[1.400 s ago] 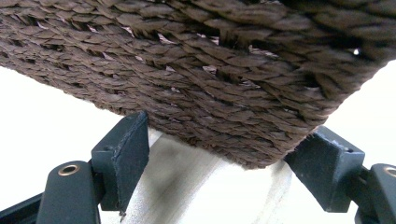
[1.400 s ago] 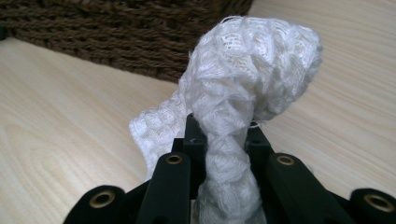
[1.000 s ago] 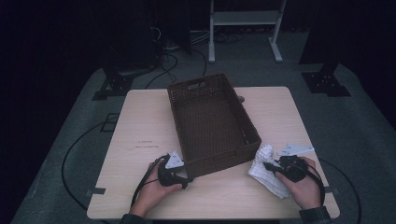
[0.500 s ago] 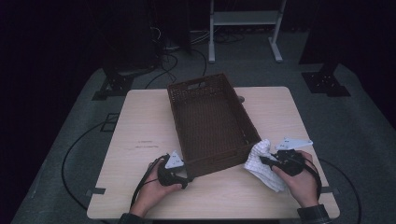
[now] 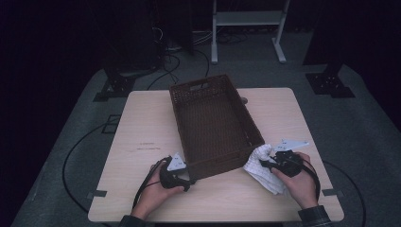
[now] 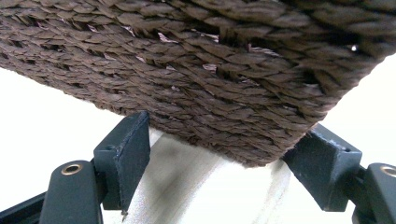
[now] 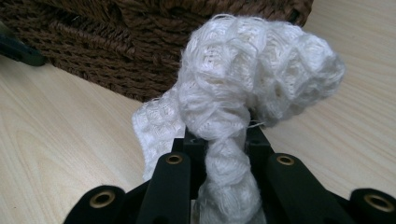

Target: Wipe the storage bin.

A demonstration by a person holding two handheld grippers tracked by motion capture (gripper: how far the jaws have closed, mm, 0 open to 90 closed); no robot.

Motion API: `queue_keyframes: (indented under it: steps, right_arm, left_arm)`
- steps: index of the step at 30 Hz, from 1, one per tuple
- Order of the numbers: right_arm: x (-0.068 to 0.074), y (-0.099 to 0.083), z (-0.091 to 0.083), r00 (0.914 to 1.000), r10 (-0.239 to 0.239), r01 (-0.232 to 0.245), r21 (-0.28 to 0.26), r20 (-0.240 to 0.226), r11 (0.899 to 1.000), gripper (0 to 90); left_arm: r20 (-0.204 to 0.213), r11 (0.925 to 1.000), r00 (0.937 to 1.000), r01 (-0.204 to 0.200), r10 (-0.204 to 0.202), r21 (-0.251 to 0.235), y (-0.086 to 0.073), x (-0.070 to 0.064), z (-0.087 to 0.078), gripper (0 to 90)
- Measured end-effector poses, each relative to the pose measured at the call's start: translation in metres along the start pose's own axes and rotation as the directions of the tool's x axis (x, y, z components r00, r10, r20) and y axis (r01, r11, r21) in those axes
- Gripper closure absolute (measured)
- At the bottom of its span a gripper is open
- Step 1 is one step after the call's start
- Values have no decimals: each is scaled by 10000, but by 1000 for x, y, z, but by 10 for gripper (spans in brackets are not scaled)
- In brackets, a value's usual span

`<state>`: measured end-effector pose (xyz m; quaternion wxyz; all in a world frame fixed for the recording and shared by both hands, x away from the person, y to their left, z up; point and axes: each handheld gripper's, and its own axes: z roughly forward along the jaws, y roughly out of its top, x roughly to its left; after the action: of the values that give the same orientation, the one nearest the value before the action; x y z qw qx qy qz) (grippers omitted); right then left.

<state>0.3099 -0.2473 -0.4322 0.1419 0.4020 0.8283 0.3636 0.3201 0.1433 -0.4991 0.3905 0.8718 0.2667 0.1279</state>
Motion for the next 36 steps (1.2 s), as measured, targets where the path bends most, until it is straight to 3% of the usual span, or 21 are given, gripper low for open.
queue_keyframes:
  steps: [12, 36]
  right_arm:
    - [4, -6, 18, 9999, -164, 163, 818, 6, 9965, 765]
    - [9, -14, 44, 9990, -273, 333, 1788, -358, 9833, 765]
  left_arm:
    - [0, 10000, 10000, -5, 5, 2, 0, 0, 0, 243]
    - [-2, 10000, 10000, -14, 14, 11, 0, 0, 0, 243]
